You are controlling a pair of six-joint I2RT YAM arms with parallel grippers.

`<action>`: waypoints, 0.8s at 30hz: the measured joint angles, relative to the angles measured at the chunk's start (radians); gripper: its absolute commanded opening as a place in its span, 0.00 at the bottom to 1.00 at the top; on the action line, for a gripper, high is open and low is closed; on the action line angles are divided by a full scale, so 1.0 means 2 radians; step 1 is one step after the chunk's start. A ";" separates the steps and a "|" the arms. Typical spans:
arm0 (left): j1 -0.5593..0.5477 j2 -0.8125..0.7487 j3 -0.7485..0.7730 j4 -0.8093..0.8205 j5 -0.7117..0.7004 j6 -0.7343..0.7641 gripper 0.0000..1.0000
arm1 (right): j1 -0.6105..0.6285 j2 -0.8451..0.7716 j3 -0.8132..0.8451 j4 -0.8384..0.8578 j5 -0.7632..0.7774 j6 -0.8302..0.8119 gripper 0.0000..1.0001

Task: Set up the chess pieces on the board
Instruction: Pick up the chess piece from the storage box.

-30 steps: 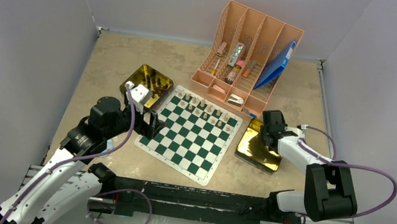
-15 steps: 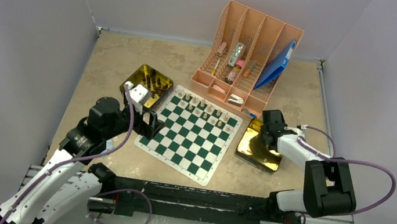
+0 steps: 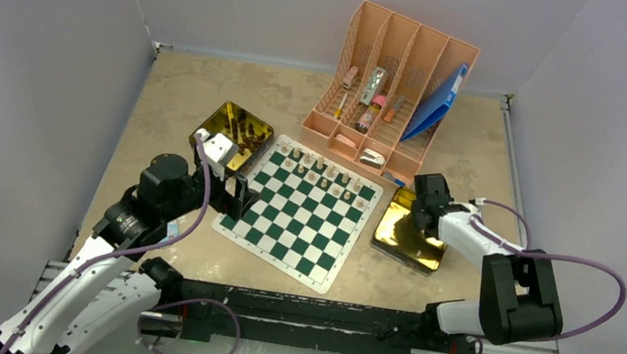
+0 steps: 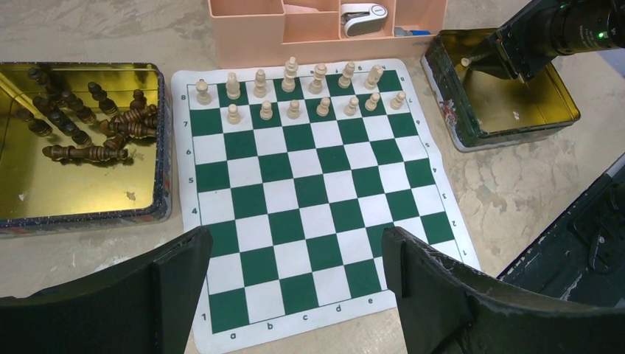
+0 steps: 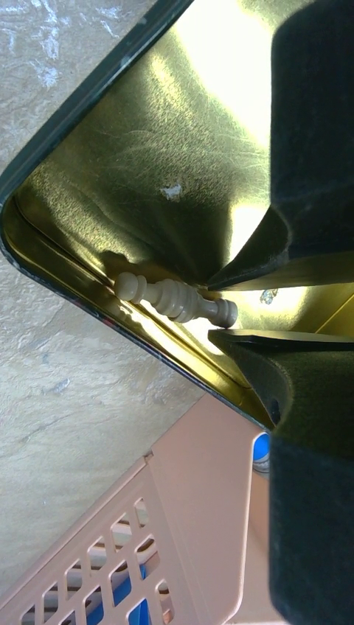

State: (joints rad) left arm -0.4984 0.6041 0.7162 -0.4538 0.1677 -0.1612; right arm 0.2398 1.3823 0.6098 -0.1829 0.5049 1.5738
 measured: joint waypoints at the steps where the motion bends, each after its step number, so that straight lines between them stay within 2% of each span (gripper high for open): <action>1: 0.000 0.000 0.000 0.000 0.000 0.000 0.85 | 0.000 -0.001 0.000 -0.001 0.000 0.000 0.27; 16: 0.000 -0.004 0.000 0.000 0.000 0.000 0.85 | 0.000 0.006 0.005 -0.003 0.001 -0.001 0.25; 24: 0.000 -0.004 0.000 0.000 0.000 0.001 0.85 | 0.000 0.019 0.016 -0.004 0.001 -0.002 0.15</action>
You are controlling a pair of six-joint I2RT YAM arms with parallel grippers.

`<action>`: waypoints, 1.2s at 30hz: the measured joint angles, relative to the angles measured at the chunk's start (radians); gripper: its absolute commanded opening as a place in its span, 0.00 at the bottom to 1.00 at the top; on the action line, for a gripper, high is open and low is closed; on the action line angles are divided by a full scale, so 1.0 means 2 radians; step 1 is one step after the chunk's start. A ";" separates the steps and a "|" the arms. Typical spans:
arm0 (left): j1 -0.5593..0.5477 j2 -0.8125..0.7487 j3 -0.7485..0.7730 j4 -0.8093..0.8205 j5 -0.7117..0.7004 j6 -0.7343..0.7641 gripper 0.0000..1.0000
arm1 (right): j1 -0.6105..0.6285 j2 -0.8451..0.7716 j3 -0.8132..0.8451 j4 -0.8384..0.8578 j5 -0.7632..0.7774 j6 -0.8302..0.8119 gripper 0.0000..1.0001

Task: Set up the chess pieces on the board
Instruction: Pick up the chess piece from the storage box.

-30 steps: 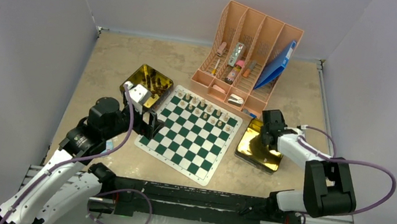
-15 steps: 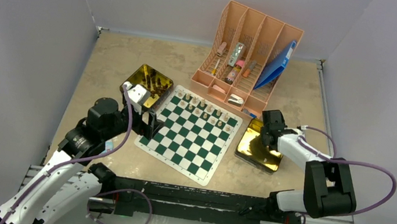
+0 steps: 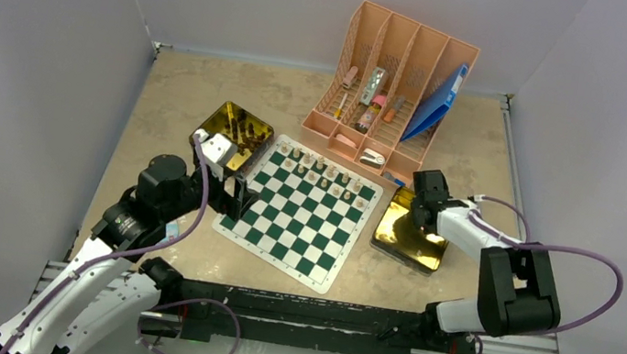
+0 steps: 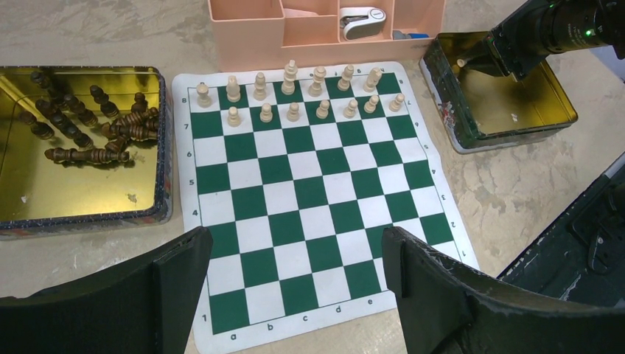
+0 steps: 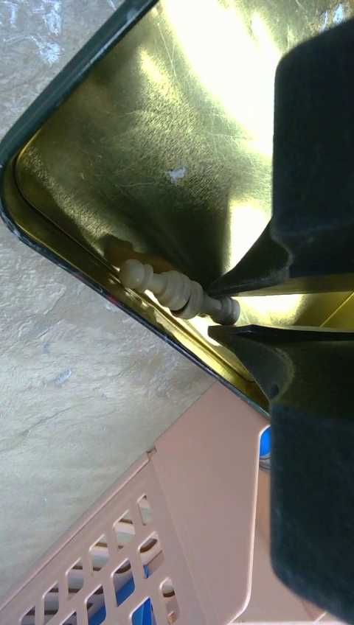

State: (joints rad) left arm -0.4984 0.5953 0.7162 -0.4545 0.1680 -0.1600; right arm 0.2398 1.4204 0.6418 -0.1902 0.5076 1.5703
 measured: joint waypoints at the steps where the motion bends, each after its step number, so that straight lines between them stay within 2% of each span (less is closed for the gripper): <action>1: 0.000 0.000 0.000 0.000 0.000 0.000 0.85 | 0.000 0.000 0.000 -0.001 0.000 0.000 0.13; 9: 0.000 0.000 0.000 0.000 0.000 0.003 0.85 | 0.000 -0.009 0.005 -0.032 -0.001 -0.002 0.00; 21: 0.000 -0.002 0.000 -0.002 -0.001 0.003 0.84 | 0.000 -0.079 0.060 -0.113 -0.002 -0.024 0.00; 30: 0.000 0.000 0.000 -0.002 -0.008 -0.003 0.81 | 0.000 -0.172 0.110 -0.119 0.002 -0.110 0.00; 36: 0.000 0.006 0.000 -0.002 0.002 -0.039 0.76 | 0.000 -0.225 0.092 -0.019 -0.052 -0.245 0.00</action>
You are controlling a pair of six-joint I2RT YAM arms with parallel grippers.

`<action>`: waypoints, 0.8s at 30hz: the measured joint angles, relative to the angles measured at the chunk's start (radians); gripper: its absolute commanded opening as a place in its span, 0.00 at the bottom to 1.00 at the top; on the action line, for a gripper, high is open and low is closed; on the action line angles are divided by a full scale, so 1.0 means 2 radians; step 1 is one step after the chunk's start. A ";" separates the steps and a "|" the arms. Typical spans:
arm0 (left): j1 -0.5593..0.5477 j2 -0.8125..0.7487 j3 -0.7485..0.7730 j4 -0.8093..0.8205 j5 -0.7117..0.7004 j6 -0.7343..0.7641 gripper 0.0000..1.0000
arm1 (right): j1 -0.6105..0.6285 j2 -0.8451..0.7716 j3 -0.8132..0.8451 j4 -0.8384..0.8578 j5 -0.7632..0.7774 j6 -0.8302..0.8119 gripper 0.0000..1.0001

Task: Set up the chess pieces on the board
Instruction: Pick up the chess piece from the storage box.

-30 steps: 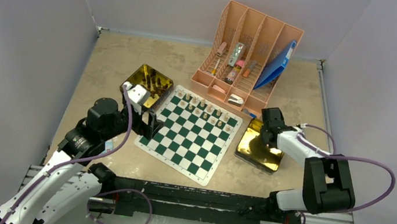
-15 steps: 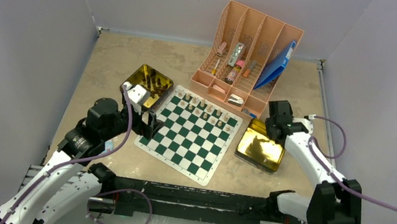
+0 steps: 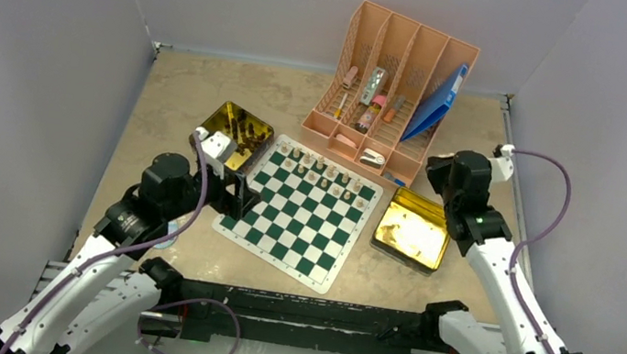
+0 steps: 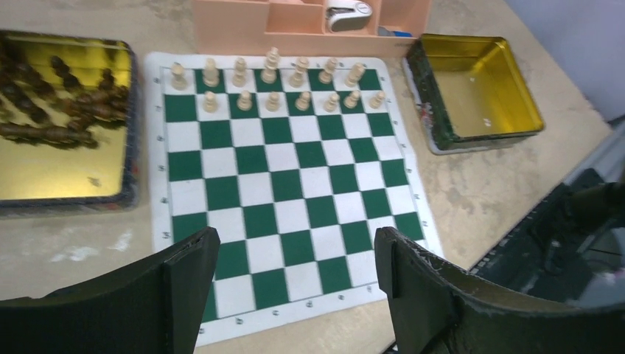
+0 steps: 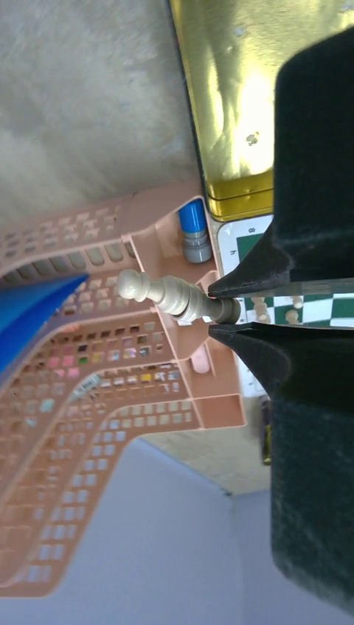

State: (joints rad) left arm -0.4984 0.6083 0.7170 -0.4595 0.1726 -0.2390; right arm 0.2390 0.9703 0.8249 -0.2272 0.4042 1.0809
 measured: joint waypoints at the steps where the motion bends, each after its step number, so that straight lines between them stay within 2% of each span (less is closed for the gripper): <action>1: 0.000 0.003 0.000 -0.001 0.012 -0.013 0.75 | 0.000 -0.002 -0.005 0.017 -0.015 -0.023 0.00; 6: 0.000 0.019 0.000 -0.003 0.064 -0.070 0.70 | 0.000 0.018 -0.026 0.090 -0.114 -0.121 0.00; 9: 0.000 0.037 0.006 -0.005 0.090 -0.090 0.69 | 0.000 0.017 -0.061 0.155 -0.217 -0.172 0.00; 12: 0.000 0.069 0.040 -0.012 0.111 -0.096 0.68 | 0.000 0.014 -0.091 0.209 -0.311 -0.198 0.00; 15: 0.000 0.116 0.095 -0.019 0.125 -0.095 0.63 | 0.005 0.014 -0.108 0.253 -0.393 -0.219 0.00; 19: 0.000 0.163 0.153 -0.018 0.143 -0.100 0.59 | 0.040 0.012 -0.111 0.289 -0.444 -0.248 0.00; 24: 0.000 0.192 0.160 0.002 0.198 -0.127 0.59 | 0.112 -0.010 -0.114 0.321 -0.480 -0.280 0.00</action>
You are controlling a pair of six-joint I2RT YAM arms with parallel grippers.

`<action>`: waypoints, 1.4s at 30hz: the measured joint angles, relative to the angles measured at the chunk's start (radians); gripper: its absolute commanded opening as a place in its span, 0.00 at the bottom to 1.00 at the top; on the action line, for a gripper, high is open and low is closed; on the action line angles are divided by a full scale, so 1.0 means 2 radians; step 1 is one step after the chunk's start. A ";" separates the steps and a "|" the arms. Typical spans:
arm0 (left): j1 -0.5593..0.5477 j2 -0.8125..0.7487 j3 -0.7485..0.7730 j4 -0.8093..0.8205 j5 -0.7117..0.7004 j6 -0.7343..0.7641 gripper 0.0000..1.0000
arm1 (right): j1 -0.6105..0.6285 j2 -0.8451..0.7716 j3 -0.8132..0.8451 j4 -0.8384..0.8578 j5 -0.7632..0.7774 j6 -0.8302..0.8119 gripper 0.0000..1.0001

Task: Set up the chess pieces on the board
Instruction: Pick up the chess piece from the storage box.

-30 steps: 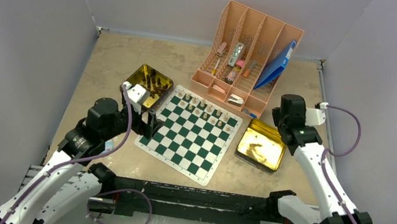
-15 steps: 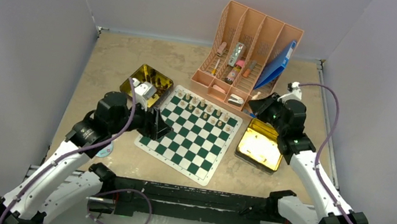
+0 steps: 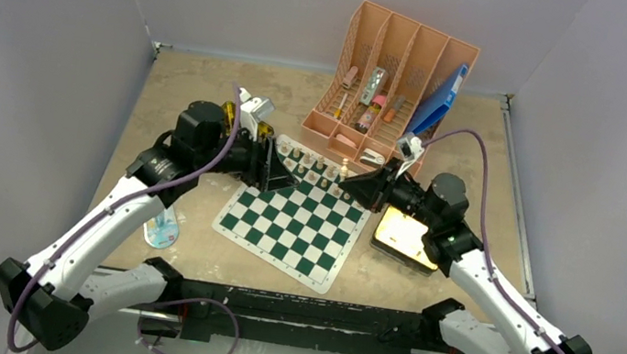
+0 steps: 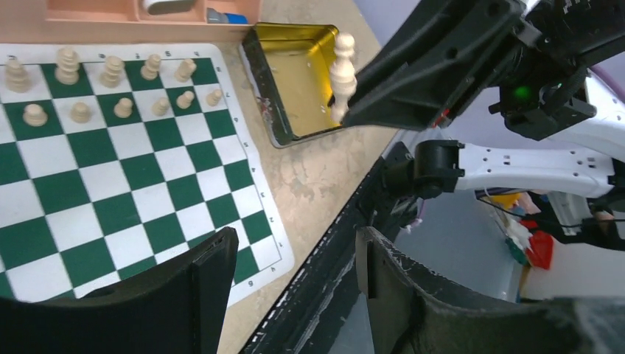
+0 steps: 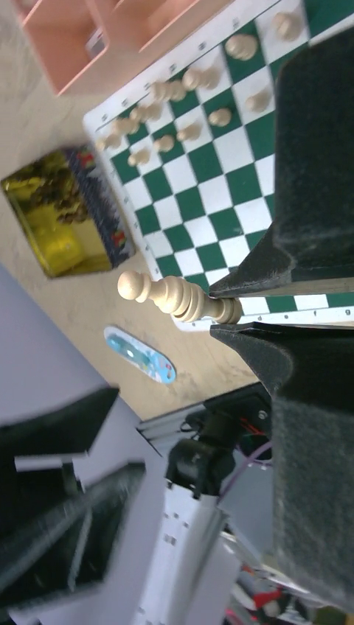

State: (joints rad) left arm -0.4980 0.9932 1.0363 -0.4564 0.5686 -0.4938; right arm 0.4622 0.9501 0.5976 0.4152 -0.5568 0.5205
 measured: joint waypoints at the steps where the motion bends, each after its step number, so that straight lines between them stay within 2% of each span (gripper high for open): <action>1: 0.000 0.008 0.002 0.003 0.011 -0.005 0.60 | 0.008 -0.004 0.000 0.005 -0.008 -0.005 0.00; 6: 0.000 0.059 0.051 0.003 0.043 -0.010 0.61 | 0.043 -0.011 -0.001 0.027 -0.041 -0.036 0.00; 15: 0.000 0.142 0.150 0.000 0.113 -0.010 0.51 | 0.086 -0.011 -0.005 0.018 -0.072 -0.075 0.00; 24: -0.005 0.177 0.152 -0.027 0.159 0.003 0.49 | 0.089 -0.004 -0.003 0.019 -0.072 -0.074 0.00; 31: -0.008 0.179 0.152 -0.029 0.174 0.009 0.44 | 0.092 0.013 -0.002 0.020 -0.071 -0.066 0.00; 42: -0.011 0.197 0.150 -0.043 0.180 0.027 0.41 | 0.094 0.013 -0.002 0.035 -0.071 -0.050 0.00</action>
State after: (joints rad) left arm -0.5205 1.3876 1.3369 -0.5423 0.9283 -0.4404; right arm 0.6498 0.9752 0.5941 0.4850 -0.6994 0.4206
